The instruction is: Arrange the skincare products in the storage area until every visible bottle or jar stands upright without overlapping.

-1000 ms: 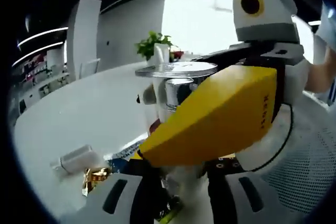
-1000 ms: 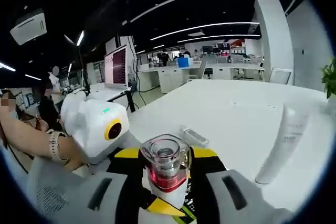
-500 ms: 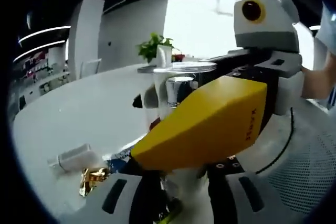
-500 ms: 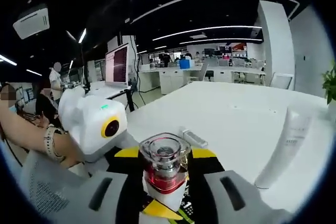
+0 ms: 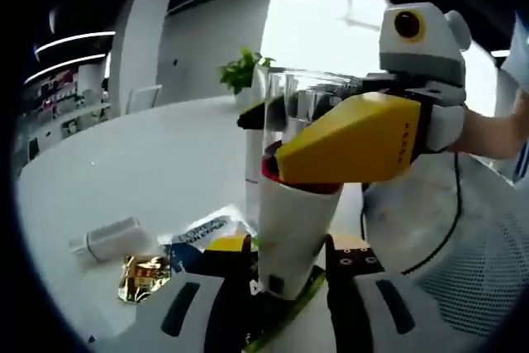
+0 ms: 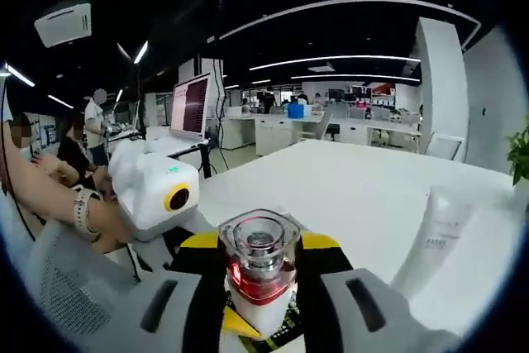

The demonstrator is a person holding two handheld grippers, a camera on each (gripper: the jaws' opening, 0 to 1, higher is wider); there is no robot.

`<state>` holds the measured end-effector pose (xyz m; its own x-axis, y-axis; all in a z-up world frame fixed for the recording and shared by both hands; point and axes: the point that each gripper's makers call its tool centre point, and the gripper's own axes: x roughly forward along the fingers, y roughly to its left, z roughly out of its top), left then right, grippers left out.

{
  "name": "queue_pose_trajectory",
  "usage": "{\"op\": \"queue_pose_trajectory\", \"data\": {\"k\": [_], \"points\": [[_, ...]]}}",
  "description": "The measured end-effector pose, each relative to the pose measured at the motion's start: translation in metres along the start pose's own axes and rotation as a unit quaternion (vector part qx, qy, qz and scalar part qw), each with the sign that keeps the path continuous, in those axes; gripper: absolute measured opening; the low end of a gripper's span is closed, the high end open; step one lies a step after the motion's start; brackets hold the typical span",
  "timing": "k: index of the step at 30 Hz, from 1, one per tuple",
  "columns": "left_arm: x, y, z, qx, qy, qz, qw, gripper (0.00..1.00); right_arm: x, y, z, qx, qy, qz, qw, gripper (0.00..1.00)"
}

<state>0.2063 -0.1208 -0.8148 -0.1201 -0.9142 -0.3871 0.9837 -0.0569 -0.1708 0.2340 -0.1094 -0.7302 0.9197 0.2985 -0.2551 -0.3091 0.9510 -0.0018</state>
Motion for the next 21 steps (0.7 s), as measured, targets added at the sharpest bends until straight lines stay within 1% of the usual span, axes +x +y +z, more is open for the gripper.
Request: {"op": "queue_pose_trajectory", "data": {"k": [6, 8, 11, 15, 21], "points": [[0.000, 0.000, 0.001, 0.003, 0.000, 0.000, 1.0000, 0.31, -0.019, -0.024, -0.002, -0.009, 0.008, -0.018, 0.9998, 0.32], [0.000, 0.001, 0.001, 0.004, 0.002, 0.002, 1.0000, 0.31, -0.026, -0.035, -0.002, -0.005, 0.005, -0.025, 0.9997, 0.32], [0.000, 0.001, 0.002, 0.004, 0.001, 0.001, 1.0000, 0.30, -0.035, -0.044, -0.003, -0.003, 0.004, -0.029, 0.9996, 0.32], [-0.001, 0.001, 0.004, 0.005, -0.003, 0.002, 1.0000, 0.30, -0.047, -0.055, -0.007, -0.023, 0.015, -0.034, 0.9991, 0.32], [-0.001, 0.000, 0.003, 0.000, -0.002, 0.000, 1.0000, 0.28, -0.065, -0.080, -0.012, -0.025, 0.019, -0.047, 0.9984, 0.32]]}}
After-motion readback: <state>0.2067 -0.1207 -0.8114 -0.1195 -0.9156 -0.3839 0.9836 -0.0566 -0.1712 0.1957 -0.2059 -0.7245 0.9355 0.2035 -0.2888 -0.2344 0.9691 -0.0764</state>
